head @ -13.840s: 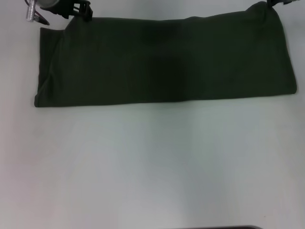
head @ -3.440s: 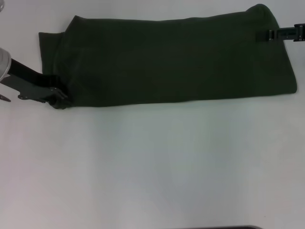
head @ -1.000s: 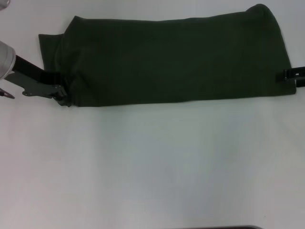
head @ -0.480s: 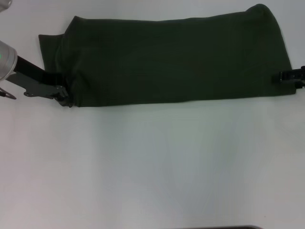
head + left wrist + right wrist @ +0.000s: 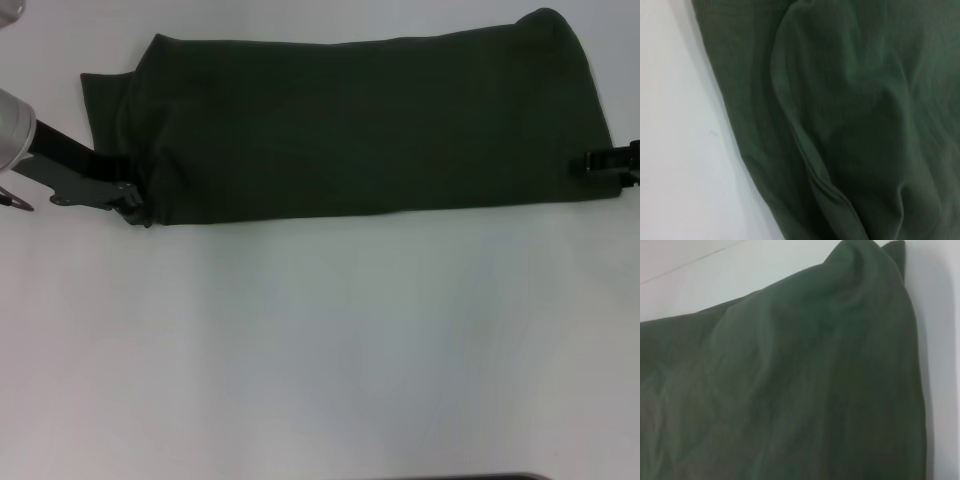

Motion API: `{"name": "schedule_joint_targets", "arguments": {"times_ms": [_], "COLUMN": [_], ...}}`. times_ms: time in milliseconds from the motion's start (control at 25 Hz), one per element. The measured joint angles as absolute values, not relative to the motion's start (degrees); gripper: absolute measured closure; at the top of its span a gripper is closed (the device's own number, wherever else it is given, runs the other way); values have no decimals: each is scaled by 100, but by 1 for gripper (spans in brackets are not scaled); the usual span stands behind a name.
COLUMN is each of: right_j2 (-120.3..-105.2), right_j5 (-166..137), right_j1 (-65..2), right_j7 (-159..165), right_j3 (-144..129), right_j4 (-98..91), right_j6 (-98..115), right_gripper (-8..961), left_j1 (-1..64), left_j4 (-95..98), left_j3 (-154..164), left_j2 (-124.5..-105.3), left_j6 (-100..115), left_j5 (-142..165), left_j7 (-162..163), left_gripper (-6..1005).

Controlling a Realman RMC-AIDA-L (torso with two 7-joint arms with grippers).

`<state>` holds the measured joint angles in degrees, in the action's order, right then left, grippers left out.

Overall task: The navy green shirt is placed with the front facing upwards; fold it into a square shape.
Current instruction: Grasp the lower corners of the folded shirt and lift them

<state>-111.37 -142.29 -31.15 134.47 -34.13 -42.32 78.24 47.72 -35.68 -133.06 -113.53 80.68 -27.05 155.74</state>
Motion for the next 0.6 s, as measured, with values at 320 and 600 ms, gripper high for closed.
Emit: {"name": "schedule_joint_targets", "arguments": {"times_ms": [320,600], "right_j2": [-11170,-11170], "right_j5": [-14221,-14216], "right_j1": [-3153,-3183], "right_j7": [13425,13387], "right_j3": [-3411,-3410], "right_j4": [-4190,-4091], "right_j6": [7833,7809], "right_gripper": [81,101], "left_j1": [4769,4775], "left_j4": [-3568,-3568], "left_j3": [-13307,-13306], "left_j2": [-11355,-11355], "left_j6": [8068,8066], "left_j5": [-2711,-2724], "left_j7": [15573,15544], "left_gripper": [970,970]}}
